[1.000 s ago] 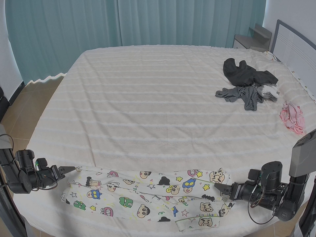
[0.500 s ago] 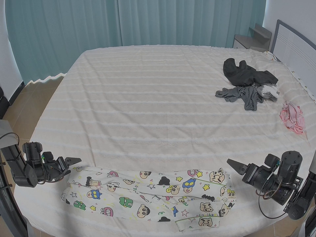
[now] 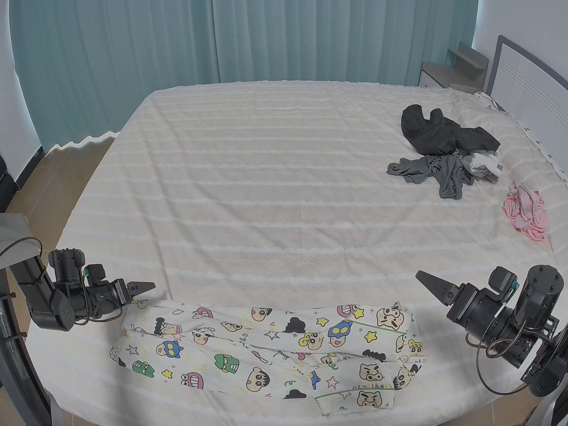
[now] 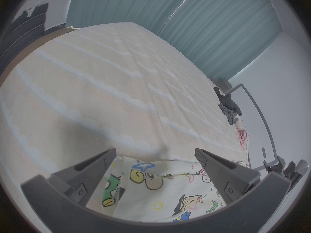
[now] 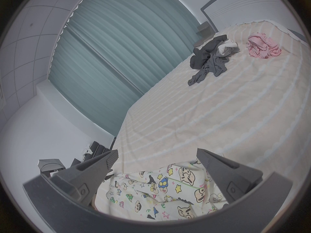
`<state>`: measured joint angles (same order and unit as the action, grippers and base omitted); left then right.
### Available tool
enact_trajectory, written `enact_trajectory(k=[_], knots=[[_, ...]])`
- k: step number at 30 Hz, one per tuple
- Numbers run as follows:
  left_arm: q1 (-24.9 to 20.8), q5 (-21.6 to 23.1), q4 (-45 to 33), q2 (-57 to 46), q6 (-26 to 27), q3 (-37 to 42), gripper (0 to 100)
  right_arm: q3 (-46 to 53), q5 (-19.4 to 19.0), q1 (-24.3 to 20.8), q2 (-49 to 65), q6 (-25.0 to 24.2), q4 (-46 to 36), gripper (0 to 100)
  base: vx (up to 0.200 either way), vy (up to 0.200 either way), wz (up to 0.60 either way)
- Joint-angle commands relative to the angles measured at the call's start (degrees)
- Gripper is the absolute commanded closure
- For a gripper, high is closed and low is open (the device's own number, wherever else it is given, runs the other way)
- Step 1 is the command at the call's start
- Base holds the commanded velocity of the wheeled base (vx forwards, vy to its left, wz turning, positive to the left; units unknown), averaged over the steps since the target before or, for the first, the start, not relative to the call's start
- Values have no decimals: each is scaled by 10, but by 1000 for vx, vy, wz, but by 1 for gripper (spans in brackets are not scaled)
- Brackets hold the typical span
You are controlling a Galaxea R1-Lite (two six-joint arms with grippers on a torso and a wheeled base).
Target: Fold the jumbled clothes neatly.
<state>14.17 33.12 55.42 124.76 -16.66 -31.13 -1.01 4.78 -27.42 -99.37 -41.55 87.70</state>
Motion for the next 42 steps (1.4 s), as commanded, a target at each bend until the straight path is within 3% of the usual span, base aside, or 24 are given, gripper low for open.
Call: enact_trajectory(k=[1,6,7,20,35,42], knots=[[-6,0,0,15,14,-10,0,10,-1,-11,33,0,-17,0,0,0,0],[-5,0,0,17,17,-10,0,10,0,-21,39,-1,-24,0,0,0,0],[-5,0,0,16,17,-7,100,10,0,-20,39,-2,-24,0,0,0,0],[12,4,5,14,63,44,100,10,-1,-21,37,-18,-38,0,0,0,0],[26,18,8,-60,66,78,100,10,-1,-23,37,-19,-39,0,0,0,0],[42,18,49,-62,65,79,100,10,-1,-23,38,-19,-39,0,0,0,0]])
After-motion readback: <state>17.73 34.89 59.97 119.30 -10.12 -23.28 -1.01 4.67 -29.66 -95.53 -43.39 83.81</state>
